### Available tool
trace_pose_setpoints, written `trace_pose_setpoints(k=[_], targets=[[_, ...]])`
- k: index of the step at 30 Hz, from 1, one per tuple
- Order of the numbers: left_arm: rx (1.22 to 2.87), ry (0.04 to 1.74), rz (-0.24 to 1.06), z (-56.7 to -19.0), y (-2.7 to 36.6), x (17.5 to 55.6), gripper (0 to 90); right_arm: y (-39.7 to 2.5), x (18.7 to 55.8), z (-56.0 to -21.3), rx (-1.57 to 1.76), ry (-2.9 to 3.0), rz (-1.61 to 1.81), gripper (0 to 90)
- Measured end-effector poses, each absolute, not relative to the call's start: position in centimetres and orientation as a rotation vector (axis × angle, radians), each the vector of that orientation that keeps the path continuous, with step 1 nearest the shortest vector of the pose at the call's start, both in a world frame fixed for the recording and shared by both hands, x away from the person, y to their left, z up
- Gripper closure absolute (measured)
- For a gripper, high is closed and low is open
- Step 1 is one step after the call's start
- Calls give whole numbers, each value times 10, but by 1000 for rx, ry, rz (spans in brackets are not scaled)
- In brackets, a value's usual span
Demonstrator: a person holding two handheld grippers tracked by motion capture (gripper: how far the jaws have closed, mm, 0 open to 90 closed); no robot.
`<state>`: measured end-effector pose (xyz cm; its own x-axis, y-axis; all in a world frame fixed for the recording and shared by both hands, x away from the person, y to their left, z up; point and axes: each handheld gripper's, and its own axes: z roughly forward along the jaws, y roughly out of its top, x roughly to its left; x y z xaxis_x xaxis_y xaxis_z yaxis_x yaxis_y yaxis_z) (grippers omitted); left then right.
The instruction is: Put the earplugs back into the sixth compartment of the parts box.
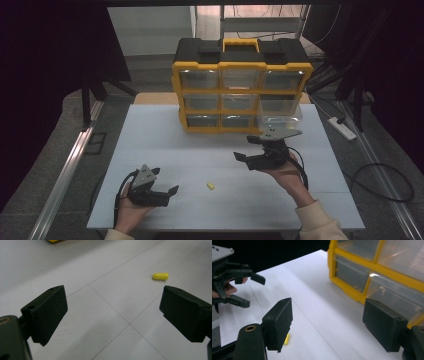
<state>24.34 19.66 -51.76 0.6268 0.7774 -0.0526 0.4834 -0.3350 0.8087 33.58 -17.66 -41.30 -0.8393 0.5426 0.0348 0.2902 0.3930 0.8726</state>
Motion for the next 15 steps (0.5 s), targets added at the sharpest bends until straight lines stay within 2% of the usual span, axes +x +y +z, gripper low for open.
trace_pose_setpoints(k=[15], targets=[[2004,989,438,-518,196,243,77,-141,335,-435,670,2554,1327,242]])
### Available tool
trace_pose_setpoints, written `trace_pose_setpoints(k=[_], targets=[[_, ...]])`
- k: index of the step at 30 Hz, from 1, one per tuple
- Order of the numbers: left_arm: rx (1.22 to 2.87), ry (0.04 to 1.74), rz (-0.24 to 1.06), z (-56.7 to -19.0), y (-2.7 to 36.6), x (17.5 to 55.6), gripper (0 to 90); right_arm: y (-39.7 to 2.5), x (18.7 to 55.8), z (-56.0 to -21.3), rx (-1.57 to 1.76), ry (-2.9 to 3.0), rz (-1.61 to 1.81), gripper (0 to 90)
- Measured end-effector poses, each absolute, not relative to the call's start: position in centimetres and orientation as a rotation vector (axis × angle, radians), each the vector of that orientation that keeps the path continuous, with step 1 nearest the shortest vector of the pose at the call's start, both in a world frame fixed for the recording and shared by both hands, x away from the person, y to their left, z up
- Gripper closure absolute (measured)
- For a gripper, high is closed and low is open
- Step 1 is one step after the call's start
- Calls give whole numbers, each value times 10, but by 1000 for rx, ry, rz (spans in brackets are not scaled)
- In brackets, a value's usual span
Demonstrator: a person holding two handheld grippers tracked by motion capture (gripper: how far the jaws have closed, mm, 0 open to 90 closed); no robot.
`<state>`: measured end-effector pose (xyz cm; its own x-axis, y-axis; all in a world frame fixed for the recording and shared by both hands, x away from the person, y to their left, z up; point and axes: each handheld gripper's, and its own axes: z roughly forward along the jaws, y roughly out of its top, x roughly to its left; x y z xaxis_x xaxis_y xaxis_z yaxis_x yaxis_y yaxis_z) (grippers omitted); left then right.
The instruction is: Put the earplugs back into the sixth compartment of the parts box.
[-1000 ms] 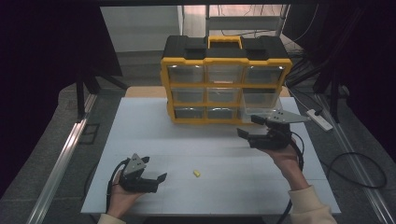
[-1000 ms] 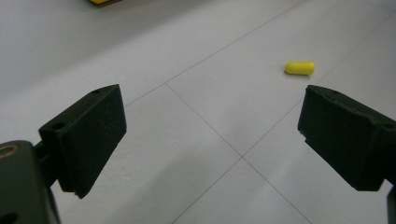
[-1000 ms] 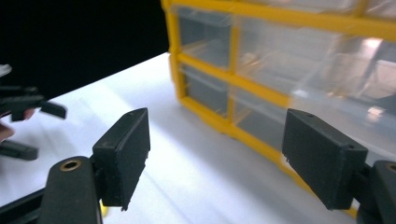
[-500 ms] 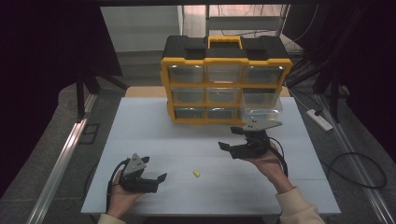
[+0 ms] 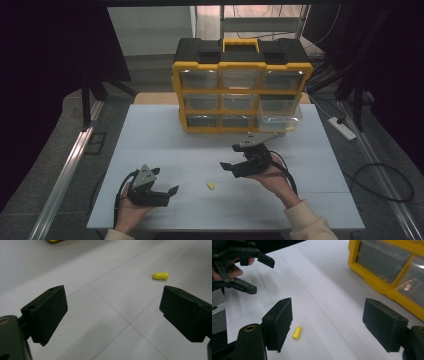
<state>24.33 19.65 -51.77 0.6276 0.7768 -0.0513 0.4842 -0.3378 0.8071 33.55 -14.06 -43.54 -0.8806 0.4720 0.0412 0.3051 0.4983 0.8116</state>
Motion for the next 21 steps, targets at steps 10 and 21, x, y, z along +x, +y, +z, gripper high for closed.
trace_pose_setpoints(k=[10,21], targets=[[2004,987,445,-518,197,243,77,-119,334,-449,659,2631,1268,243],[2006,987,441,-518,197,243,77,-100,334,-474,660,2735,1164,241]])
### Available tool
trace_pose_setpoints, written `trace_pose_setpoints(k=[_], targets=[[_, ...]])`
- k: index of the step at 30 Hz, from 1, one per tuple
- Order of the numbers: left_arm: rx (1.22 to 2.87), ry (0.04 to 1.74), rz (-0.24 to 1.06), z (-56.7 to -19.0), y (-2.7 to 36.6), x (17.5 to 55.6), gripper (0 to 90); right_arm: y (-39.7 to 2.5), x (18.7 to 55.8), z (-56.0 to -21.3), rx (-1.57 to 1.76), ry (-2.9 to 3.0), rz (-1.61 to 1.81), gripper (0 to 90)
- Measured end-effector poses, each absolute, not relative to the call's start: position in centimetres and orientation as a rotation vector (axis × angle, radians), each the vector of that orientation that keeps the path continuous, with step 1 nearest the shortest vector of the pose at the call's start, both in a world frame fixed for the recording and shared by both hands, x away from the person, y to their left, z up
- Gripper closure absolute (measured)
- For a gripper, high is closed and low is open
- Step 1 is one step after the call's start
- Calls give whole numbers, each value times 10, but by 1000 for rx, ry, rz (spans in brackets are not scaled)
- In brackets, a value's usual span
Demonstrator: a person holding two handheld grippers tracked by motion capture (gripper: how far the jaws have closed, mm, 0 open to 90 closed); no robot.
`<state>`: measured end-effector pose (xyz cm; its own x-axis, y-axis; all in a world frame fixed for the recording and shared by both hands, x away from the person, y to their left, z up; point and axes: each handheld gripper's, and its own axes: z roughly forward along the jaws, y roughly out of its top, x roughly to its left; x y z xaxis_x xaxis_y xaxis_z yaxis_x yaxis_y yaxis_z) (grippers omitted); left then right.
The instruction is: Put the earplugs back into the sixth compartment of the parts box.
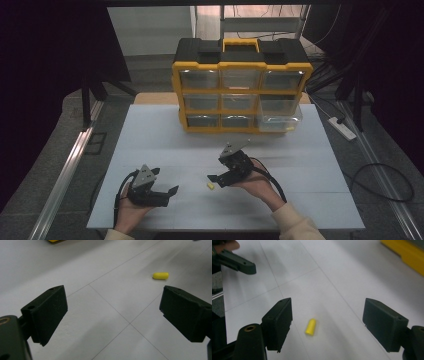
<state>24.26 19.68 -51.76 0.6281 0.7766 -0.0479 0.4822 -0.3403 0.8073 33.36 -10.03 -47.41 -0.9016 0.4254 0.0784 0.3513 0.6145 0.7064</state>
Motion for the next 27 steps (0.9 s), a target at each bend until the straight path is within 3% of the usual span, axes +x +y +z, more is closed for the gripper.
trace_pose_setpoints(k=[27], targets=[[2010,985,443,-518,197,242,78,-71,323,-515,590,2842,890,245]])
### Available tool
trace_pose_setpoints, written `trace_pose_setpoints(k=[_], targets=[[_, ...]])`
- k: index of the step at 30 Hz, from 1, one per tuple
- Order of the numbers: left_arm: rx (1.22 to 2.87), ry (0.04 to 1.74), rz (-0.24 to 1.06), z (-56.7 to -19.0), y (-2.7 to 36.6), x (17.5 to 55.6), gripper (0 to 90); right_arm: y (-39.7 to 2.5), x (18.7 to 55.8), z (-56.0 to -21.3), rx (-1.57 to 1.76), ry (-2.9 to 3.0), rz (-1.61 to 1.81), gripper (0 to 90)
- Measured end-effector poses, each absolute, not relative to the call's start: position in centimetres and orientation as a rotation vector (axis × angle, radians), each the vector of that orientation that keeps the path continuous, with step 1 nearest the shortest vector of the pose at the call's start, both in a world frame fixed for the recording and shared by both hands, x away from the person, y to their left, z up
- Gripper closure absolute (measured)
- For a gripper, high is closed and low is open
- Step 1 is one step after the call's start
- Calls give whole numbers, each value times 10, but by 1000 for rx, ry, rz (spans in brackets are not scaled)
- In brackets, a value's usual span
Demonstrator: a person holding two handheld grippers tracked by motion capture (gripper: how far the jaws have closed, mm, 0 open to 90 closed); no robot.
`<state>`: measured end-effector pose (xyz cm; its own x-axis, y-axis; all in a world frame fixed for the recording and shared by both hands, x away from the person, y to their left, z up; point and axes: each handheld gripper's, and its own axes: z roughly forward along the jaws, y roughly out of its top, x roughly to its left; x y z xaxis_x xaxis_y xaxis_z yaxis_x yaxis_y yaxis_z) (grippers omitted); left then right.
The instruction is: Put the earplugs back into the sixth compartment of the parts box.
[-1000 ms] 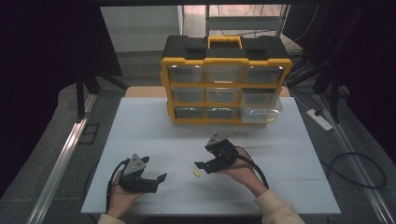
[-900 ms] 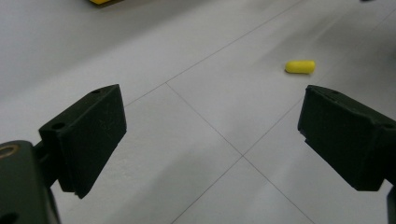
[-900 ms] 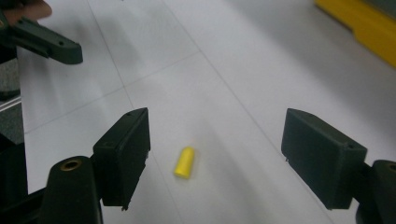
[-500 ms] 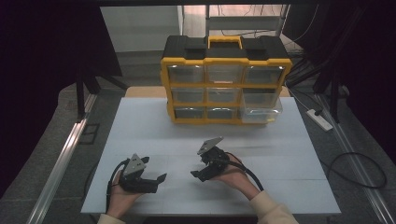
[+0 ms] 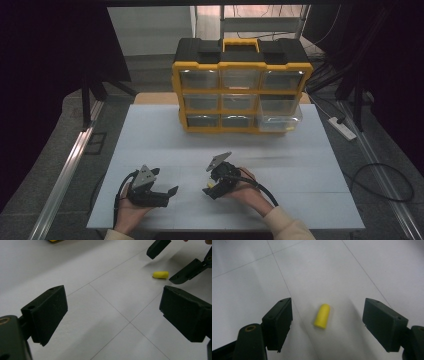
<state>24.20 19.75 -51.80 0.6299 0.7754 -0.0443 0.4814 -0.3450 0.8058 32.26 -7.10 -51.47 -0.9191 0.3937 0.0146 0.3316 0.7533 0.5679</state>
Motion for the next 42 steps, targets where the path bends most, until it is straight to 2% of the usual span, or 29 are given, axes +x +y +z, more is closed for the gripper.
trace_pose_setpoints(k=[7,14,15,16,17,18,21,28,42], targets=[[2012,985,443,-518,197,242,78,-70,322,-518,586,2857,863,292],[2012,984,443,-518,197,242,78,-68,319,-518,543,2871,832,465],[2012,984,443,-518,197,242,78,-68,319,-518,543,2871,832,465],[2012,984,444,-518,197,242,78,-68,319,-517,543,2862,825,556],[2012,985,444,-518,197,242,78,-68,319,-517,543,2862,825,556],[2012,985,445,-518,197,242,78,-70,319,-517,547,2864,826,639],[2012,986,445,-518,197,242,78,-71,320,-516,543,2878,834,781],[2009,986,445,-518,197,241,78,-72,320,-513,546,2868,883,796],[2009,986,450,-518,197,241,78,-101,327,-477,629,2685,1225,796]])
